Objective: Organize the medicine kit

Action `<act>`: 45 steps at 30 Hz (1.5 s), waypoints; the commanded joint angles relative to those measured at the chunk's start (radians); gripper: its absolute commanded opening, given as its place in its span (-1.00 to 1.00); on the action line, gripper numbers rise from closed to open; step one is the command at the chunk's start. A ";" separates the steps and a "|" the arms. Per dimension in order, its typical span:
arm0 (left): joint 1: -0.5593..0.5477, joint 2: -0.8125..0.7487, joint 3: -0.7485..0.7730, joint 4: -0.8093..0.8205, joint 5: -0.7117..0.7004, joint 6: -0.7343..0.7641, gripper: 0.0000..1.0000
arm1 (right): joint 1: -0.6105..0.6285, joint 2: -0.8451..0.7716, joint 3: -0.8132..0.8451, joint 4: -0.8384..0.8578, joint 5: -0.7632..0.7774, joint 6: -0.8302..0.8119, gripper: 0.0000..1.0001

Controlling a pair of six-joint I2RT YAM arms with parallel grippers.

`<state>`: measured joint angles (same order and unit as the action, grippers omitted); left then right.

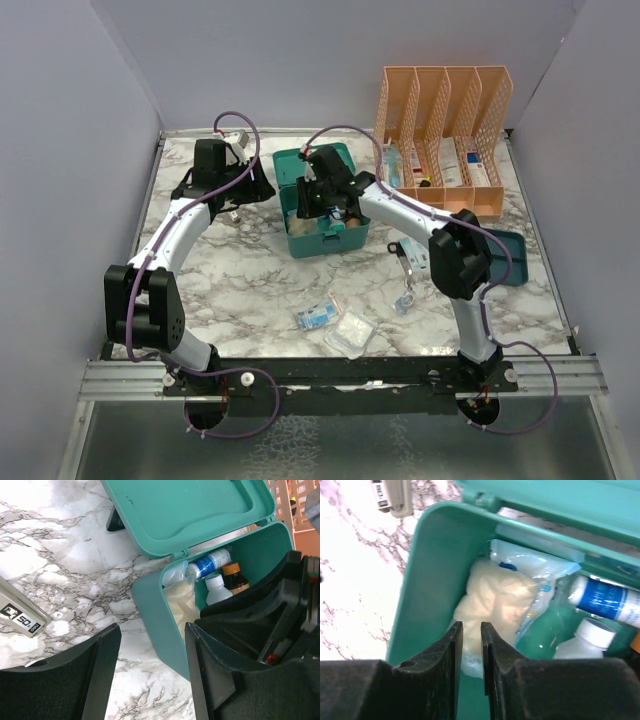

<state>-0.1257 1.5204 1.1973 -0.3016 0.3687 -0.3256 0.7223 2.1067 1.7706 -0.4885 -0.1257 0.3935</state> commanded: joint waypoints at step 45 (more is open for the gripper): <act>0.000 -0.094 0.259 -0.170 -0.112 0.148 0.20 | 0.003 -0.276 -0.110 0.027 0.242 0.127 -0.11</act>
<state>-0.1261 1.4895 1.4319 -0.4236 0.3222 -0.2230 0.7307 1.9335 1.7409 -0.5144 0.0212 0.4934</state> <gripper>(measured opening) 0.582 0.451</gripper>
